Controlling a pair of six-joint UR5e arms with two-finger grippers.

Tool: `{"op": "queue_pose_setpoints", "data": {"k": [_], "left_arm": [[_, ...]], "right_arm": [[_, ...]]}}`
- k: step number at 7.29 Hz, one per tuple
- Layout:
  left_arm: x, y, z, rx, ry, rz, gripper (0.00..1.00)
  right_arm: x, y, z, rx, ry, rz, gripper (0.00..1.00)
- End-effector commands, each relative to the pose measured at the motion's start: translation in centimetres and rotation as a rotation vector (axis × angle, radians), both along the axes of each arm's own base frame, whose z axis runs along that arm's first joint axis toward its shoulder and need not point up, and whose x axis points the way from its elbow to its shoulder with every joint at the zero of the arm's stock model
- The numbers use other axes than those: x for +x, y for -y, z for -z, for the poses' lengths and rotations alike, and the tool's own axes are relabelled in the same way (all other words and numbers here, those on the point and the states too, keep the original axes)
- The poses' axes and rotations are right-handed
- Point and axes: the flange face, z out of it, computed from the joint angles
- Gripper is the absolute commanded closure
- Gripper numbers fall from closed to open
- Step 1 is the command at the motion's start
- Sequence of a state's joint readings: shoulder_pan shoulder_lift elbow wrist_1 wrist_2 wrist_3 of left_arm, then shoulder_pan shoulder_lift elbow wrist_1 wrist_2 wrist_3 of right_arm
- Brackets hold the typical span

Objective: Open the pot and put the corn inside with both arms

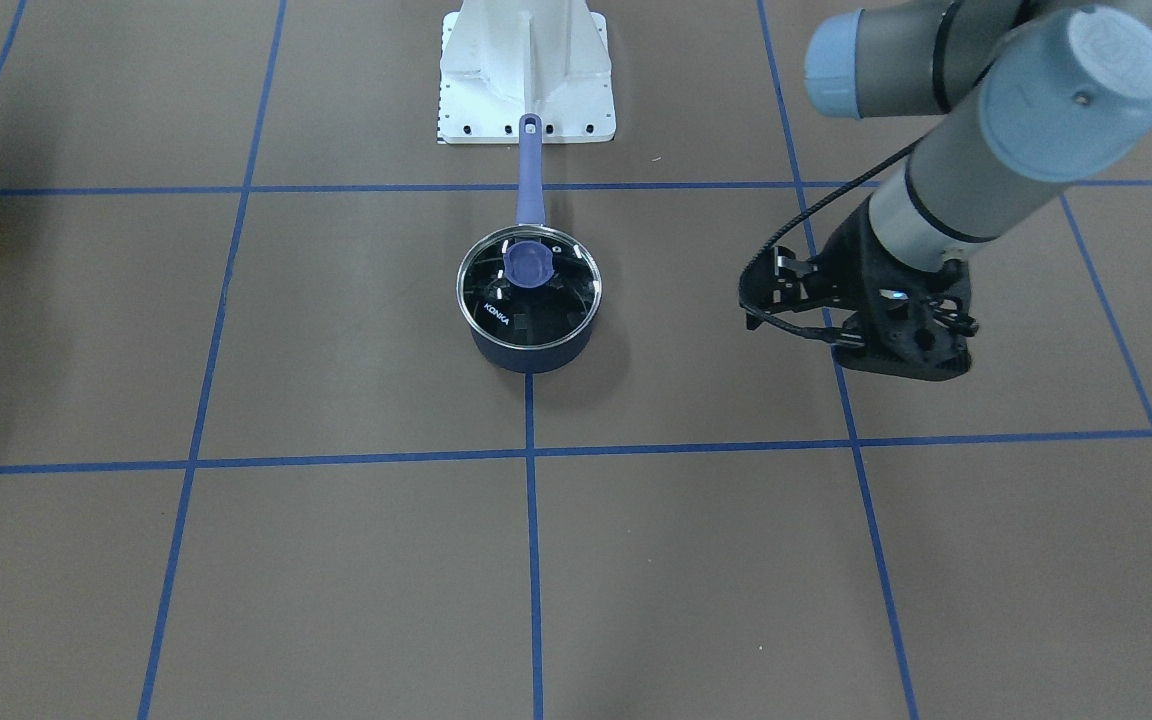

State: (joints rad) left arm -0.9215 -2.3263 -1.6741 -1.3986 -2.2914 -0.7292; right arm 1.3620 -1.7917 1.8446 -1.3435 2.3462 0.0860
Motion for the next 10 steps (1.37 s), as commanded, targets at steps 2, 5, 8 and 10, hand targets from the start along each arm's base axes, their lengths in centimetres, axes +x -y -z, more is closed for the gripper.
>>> {"op": "queue_pose_setpoints", "data": {"k": [2,5,8,10], "left_arm": [[8.2,-3.3,4.7,0.015,0.021,0.033,0.01],[10.0,-5.0,6.8,0.009,0.003,0.022,0.01],[11.6,-6.0,6.6,0.033,0.025,0.022,0.01],[11.6,-6.0,6.4,0.030,0.029,0.022,0.01]], "right_arm": [[-2.4,-5.1,-3.8,-0.019,-0.014,0.094,0.01],[-4.6,-7.0,-5.0,-0.044,-0.029,0.171,0.01],[-7.1,-8.1,-6.2,-0.036,-0.097,0.251,0.01],[-7.5,-8.9,-7.0,-0.042,-0.121,0.279,0.01]]}}
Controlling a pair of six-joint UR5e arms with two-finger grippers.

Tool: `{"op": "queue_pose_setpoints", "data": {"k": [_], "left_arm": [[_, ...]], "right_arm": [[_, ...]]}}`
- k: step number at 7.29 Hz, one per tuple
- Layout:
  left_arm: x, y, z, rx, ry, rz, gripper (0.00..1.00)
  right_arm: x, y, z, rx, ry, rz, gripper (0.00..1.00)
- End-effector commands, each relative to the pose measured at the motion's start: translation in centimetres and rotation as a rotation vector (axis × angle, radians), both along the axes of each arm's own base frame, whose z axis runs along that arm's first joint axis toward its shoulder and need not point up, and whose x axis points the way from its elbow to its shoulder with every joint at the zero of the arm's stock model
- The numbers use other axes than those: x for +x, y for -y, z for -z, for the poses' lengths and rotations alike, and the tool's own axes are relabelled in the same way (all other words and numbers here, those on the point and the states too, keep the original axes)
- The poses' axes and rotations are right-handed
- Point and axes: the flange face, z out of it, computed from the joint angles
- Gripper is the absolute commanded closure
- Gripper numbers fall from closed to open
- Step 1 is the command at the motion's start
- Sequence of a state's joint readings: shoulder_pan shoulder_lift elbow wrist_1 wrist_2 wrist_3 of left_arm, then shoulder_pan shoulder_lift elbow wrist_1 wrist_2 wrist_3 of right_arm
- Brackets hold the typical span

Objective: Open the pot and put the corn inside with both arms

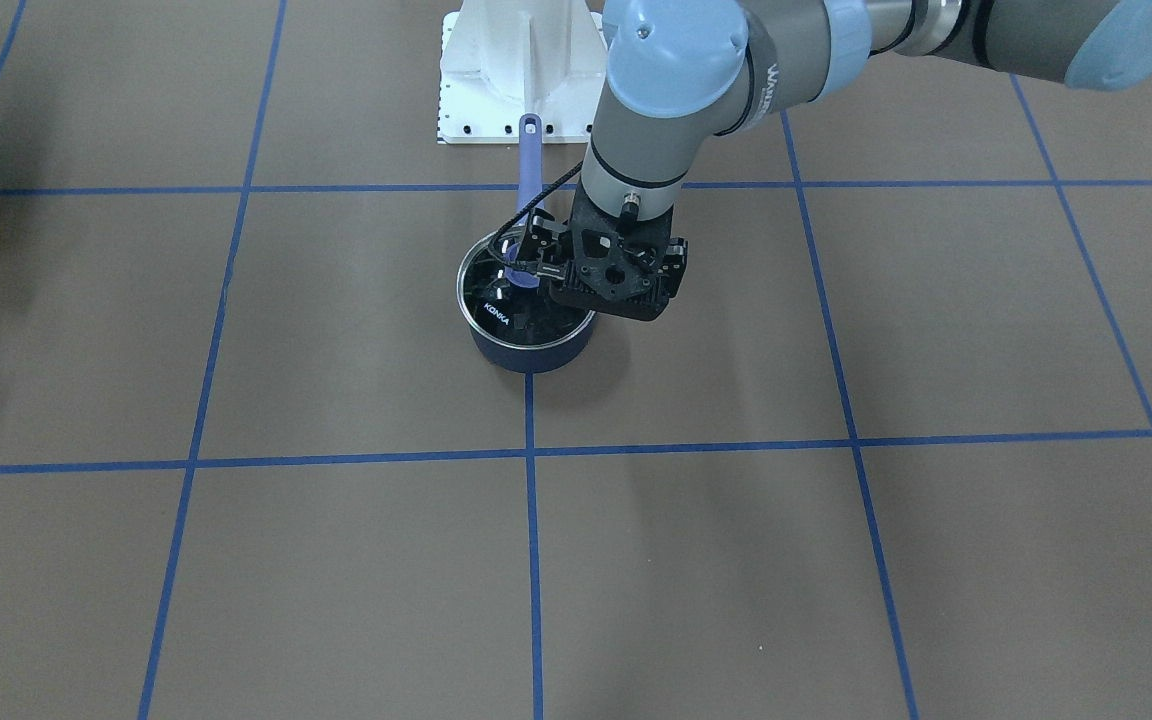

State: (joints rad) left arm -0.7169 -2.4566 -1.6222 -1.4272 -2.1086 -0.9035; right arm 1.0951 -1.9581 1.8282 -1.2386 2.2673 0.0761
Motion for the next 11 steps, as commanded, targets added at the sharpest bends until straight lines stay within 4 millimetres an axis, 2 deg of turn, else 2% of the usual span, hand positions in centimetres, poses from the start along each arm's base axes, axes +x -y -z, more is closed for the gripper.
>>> {"op": "queue_pose_setpoints", "data": {"k": [1,3,4,5,7,9,11], "left_arm": [[0.4,-0.3,-0.2,-0.001,0.004,-0.005,0.01],[0.4,-0.3,-0.4,-0.002,0.005,-0.005,0.01],[0.4,-0.2,-0.8,-0.005,0.010,-0.006,0.01],[0.4,-0.2,-0.9,-0.006,0.011,-0.006,0.01],[1.0,-0.8,-1.4,-0.008,0.019,-0.015,0.01],[2.8,-2.3,-1.4,0.003,0.031,-0.029,0.01],[3.2,-2.6,-1.6,0.005,0.035,-0.036,0.01]], "right_arm": [[-1.3,-0.8,-0.7,0.008,-0.029,0.053,0.01],[-2.3,-1.2,-1.0,0.014,-0.029,0.096,0.02],[-2.3,-1.4,-2.5,0.032,-0.029,0.146,0.02],[-2.1,-1.5,-3.0,0.041,-0.027,0.165,0.02],[-2.5,-1.6,-2.9,0.040,-0.024,0.174,0.02],[-3.0,-1.7,-2.8,0.040,-0.024,0.184,0.02],[-3.8,-1.9,-2.7,0.037,-0.024,0.204,0.05]]}}
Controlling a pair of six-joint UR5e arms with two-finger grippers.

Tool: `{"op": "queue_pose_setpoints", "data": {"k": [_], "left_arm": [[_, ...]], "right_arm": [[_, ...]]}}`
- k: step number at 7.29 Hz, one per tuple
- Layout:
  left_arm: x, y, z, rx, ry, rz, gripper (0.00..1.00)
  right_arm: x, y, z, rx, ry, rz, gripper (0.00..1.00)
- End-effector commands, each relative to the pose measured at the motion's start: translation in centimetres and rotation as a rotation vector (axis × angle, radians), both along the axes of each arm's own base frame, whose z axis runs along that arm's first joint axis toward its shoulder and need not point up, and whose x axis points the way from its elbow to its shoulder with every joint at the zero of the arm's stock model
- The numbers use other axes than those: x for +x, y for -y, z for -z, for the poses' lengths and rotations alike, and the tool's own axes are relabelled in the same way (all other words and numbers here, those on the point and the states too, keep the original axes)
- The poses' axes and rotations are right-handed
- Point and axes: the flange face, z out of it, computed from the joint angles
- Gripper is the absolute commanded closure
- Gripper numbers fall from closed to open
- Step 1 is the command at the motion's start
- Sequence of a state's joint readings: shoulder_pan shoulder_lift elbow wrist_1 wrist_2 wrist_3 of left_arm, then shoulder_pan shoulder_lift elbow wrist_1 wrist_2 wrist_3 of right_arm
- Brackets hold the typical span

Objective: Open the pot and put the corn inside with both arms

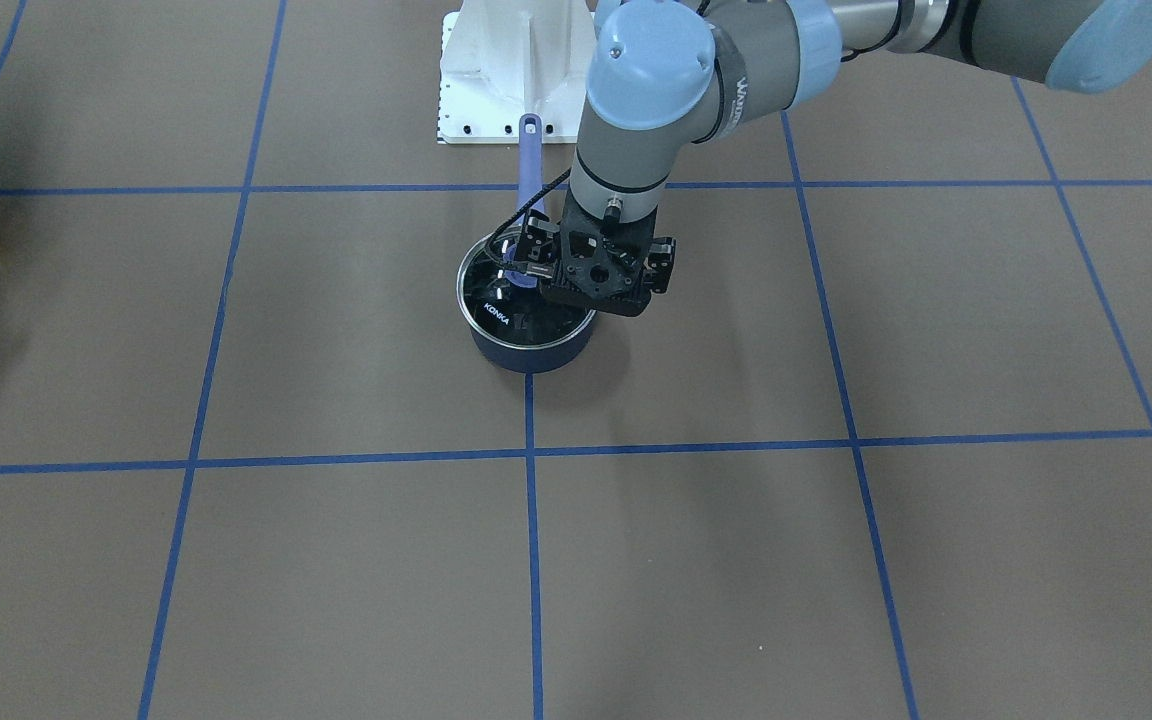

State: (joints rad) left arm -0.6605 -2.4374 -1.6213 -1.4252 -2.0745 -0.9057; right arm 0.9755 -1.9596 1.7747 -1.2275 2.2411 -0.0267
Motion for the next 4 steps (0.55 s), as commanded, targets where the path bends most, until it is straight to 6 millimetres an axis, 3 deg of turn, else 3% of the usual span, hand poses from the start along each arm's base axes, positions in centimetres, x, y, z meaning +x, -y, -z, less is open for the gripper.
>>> {"op": "queue_pose_setpoints", "data": {"k": [1,3,4], "left_arm": [[0.33,-0.32,-0.01,0.003,0.002,-0.005,0.01],[0.26,-0.39,0.01,0.003,0.000,-0.006,0.01],[0.27,-0.38,-0.10,0.002,0.001,-0.006,0.01]], "right_arm": [[-0.65,-0.43,-0.21,-0.003,-0.008,0.023,0.05],[-0.86,-0.98,-0.56,-0.011,-0.015,0.038,0.05],[-0.81,-1.31,-0.76,-0.015,-0.018,0.044,0.10]]}}
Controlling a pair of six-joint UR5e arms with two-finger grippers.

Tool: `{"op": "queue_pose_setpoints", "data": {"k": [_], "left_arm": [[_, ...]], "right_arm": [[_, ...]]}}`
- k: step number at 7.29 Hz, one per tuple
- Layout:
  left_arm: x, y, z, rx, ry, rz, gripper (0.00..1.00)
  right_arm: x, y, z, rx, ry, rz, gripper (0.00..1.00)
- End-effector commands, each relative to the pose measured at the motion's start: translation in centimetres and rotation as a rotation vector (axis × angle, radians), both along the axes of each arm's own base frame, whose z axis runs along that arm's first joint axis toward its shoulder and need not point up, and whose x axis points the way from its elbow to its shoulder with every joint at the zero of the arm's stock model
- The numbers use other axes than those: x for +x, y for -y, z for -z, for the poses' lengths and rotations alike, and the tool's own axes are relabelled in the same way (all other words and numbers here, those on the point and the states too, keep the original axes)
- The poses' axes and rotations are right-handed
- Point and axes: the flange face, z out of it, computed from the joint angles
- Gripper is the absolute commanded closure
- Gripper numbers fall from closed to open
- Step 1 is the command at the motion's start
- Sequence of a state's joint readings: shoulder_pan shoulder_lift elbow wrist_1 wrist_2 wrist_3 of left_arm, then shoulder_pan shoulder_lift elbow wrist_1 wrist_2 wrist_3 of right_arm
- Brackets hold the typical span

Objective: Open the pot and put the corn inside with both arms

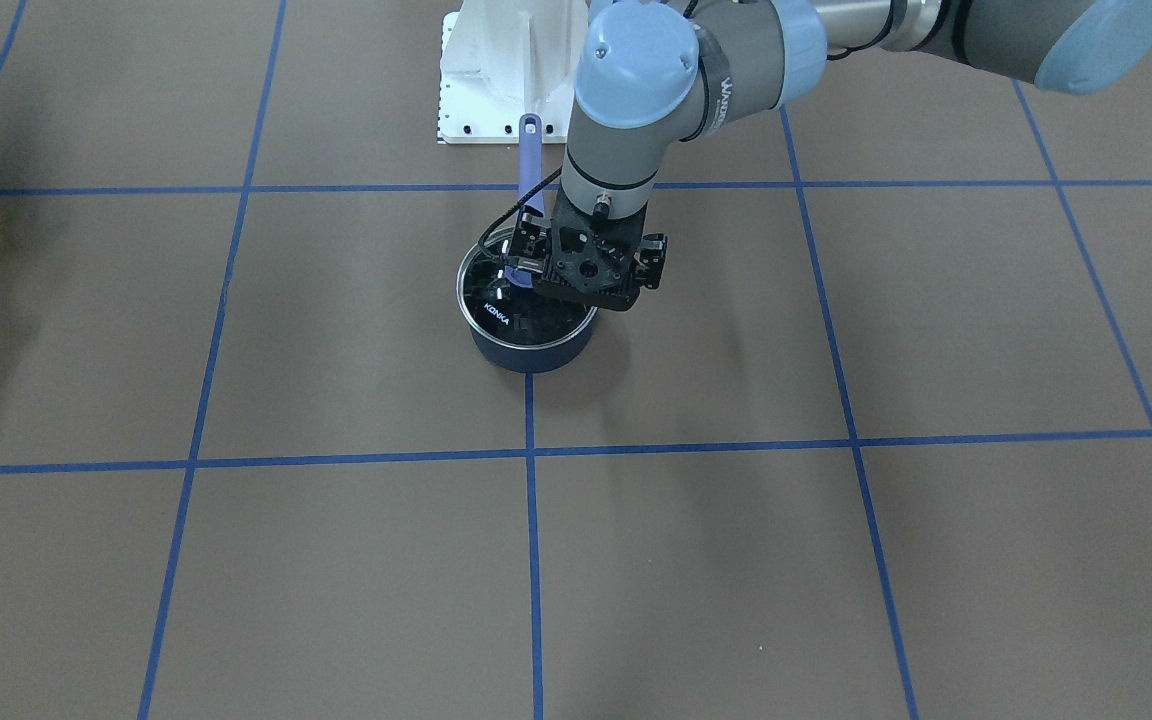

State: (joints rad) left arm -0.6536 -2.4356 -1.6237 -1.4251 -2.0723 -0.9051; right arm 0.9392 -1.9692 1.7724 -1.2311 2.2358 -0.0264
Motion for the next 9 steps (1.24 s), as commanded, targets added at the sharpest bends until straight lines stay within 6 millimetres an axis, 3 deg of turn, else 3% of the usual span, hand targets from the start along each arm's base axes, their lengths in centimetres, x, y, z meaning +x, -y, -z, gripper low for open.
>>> {"op": "queue_pose_setpoints", "data": {"k": [1,4,6,9], "left_arm": [[0.0,0.0,-0.1,0.001,0.000,-0.001,0.01],[-0.1,-0.1,-0.1,0.003,0.000,0.000,0.01],[-0.1,-0.1,0.0,0.004,-0.002,0.000,0.01],[-0.2,-0.2,-0.9,-0.003,0.009,0.001,0.01]], "right_arm": [[-0.1,-0.5,-0.4,0.002,-0.015,0.016,0.26],[-0.2,-0.3,-0.6,0.036,-0.049,0.026,0.53],[-0.4,-0.1,-0.1,0.048,-0.043,0.027,0.64],[-1.0,0.7,1.9,0.077,-0.014,0.028,0.65]]}}
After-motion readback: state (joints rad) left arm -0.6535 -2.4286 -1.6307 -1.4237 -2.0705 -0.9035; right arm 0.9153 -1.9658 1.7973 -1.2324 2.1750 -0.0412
